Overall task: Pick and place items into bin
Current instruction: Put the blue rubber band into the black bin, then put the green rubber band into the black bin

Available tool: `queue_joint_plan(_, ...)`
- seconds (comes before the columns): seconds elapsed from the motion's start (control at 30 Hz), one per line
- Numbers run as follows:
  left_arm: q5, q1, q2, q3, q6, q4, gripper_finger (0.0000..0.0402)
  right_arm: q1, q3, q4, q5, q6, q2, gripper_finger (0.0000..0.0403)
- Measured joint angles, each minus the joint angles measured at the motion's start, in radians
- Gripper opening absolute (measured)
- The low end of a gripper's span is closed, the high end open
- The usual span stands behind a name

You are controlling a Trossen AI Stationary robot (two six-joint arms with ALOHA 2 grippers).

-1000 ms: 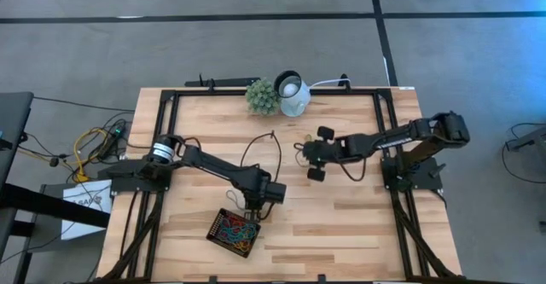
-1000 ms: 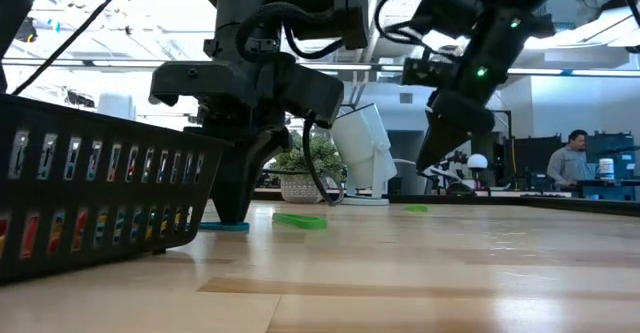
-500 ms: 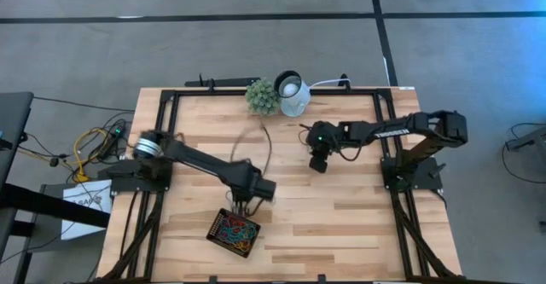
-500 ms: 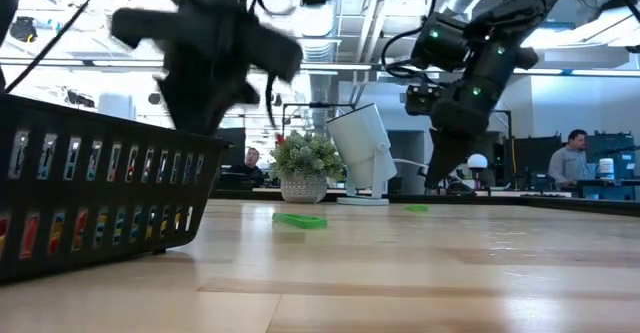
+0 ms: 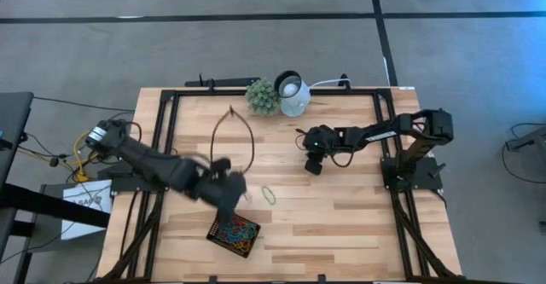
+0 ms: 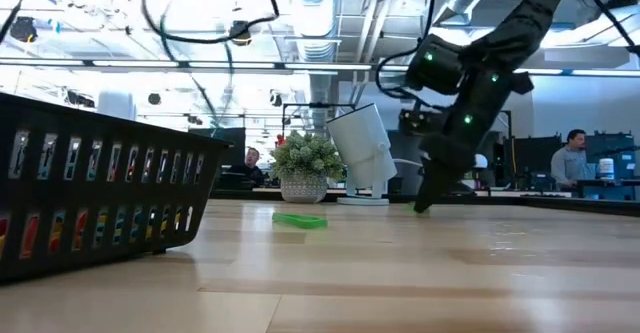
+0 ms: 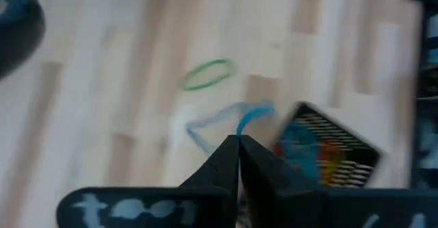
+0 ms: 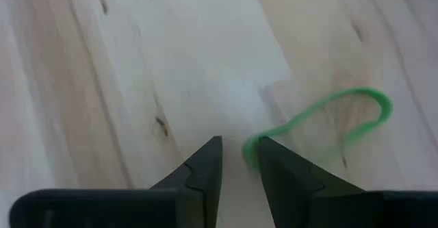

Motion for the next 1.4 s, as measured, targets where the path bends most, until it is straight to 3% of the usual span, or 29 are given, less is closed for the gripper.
queue_joint_plan(0.3,-0.002,-0.217,0.145,-0.041,-0.296,0.116,0.0000,-0.012,0.011,0.014,0.003,0.000,0.012,0.0091)
queue_joint_plan(0.5,0.109,-0.252,0.229,-0.041,-0.442,0.129,0.0000,0.004,0.011,-0.007,0.068,-0.003,-0.061,0.0091)
queue_joint_plan(0.67,0.133,-0.259,0.238,-0.041,-0.463,0.139,0.0000,-0.001,0.010,-0.034,0.088,-0.003,-0.084,0.0091)
queue_joint_plan(1.03,0.044,-0.260,0.243,-0.040,-0.461,0.140,0.0004,0.009,0.013,-0.065,0.061,-0.001,0.005,0.0091)
queue_joint_plan(1.2,0.127,-0.256,0.243,-0.040,-0.498,0.140,0.0038,0.009,0.026,-0.066,0.062,-0.002,0.016,0.0091)
queue_joint_plan(1.4,0.135,-0.255,0.243,-0.040,-0.514,0.138,0.0090,0.023,0.048,-0.048,0.052,-0.035,0.001,0.0091)
